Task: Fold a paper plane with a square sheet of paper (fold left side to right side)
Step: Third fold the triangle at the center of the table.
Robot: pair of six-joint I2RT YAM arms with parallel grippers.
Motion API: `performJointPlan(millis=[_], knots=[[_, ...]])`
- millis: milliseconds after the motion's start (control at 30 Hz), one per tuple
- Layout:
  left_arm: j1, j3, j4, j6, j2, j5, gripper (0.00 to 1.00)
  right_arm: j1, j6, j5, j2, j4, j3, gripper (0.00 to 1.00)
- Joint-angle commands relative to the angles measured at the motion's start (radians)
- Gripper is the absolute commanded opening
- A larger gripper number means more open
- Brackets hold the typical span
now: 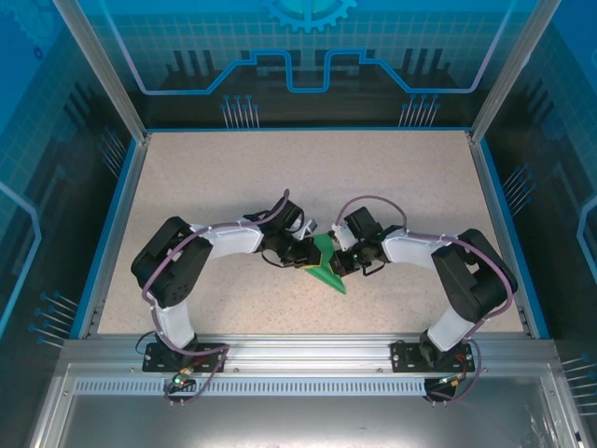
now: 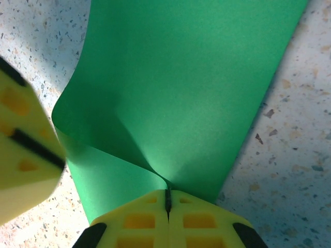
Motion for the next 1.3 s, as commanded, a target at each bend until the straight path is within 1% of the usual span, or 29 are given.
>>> performJointPlan(millis=[0, 533, 733, 833, 1000, 1067, 1167, 1267], knots=[[-0.01, -0.013, 0.047, -0.015, 0.027, 0.036, 0.13, 0.01, -0.009, 0.04, 0.035, -0.077, 0.001, 0.02], [-0.012, -0.065, 0.024, -0.004, 0.049, -0.006, 0.13, 0.012, -0.012, 0.064, 0.044, -0.099, 0.014, 0.03], [-0.011, -0.074, -0.002, 0.009, 0.063, -0.032, 0.12, 0.004, 0.004, 0.05, 0.013, -0.099, 0.039, 0.05], [-0.013, -0.087, -0.004, 0.009, 0.067, -0.04, 0.12, -0.012, 0.013, 0.041, -0.022, -0.115, 0.072, 0.12], [-0.011, -0.098, 0.004, 0.007, 0.074, -0.046, 0.12, -0.028, 0.024, 0.049, -0.111, -0.167, 0.1, 0.29], [-0.012, -0.097, 0.007, 0.004, 0.076, -0.044, 0.12, -0.028, 0.024, 0.047, -0.146, -0.204, 0.1, 0.31], [-0.012, -0.096, 0.006, 0.006, 0.077, -0.044, 0.12, -0.025, 0.03, -0.014, -0.202, -0.244, 0.078, 0.32], [-0.011, -0.094, 0.002, 0.009, 0.073, -0.045, 0.12, -0.02, 0.067, -0.173, -0.236, -0.238, 0.028, 0.32]])
